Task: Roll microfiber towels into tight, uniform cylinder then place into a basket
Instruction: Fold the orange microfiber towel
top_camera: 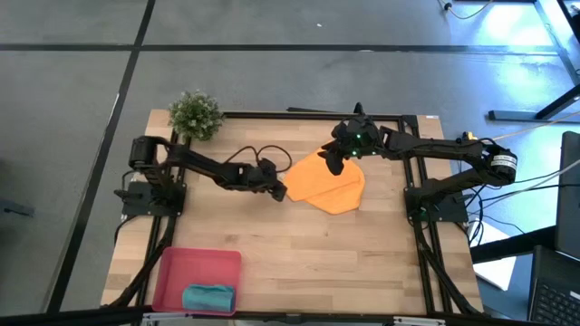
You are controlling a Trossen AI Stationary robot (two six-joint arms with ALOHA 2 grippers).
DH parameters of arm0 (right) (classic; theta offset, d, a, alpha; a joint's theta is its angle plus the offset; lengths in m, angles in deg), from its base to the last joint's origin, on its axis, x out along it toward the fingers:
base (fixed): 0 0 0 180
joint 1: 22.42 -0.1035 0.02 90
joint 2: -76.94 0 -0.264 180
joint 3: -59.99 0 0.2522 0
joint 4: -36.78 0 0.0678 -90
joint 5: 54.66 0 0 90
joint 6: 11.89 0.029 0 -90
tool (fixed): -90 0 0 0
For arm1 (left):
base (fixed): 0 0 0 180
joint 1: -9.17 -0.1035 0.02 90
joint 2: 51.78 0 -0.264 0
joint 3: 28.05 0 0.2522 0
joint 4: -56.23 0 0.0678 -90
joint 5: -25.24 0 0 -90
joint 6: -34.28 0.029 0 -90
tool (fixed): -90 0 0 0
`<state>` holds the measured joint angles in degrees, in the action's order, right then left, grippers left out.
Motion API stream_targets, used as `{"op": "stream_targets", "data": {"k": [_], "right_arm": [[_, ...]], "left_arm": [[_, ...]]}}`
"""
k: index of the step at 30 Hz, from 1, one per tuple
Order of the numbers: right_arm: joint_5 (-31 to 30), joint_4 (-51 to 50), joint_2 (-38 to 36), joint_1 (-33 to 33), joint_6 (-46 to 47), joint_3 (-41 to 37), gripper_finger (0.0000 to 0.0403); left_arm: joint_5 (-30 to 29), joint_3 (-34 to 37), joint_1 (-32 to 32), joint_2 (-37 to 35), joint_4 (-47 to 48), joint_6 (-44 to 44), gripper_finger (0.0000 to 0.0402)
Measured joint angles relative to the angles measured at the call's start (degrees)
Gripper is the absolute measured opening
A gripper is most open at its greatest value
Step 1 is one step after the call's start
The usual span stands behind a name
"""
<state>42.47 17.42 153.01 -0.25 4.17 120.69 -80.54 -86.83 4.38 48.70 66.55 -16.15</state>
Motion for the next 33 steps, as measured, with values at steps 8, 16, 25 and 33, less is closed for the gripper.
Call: {"op": "stream_targets", "data": {"k": [8, 16, 25, 33], "right_arm": [[0.0, 0.0, 0.0, 0.0, 0.0, 0.0, 0.0161], [0.0, 0.1, 0.0, 0.0, -0.2, 0.0, 0.0161], [0.0, 0.1, 0.0, 0.0, -0.3, 0.0, 0.0161], [0.0, 0.6, 0.0, 0.0, -0.1, 0.0, 0.0161]], "left_arm": [[-0.3, -0.1, 0.0, 1.8, -3.8, 1.5, 0.0259], [-0.5, -0.3, 0.0, 1.8, -1.1, 1.5, 0.0167], [-1.1, -0.2, -0.1, 1.8, 1.5, 3.8, 0.0020], [-1.0, -0.2, 0.0, 1.9, 1.4, 6.5, 0.0001]]}}
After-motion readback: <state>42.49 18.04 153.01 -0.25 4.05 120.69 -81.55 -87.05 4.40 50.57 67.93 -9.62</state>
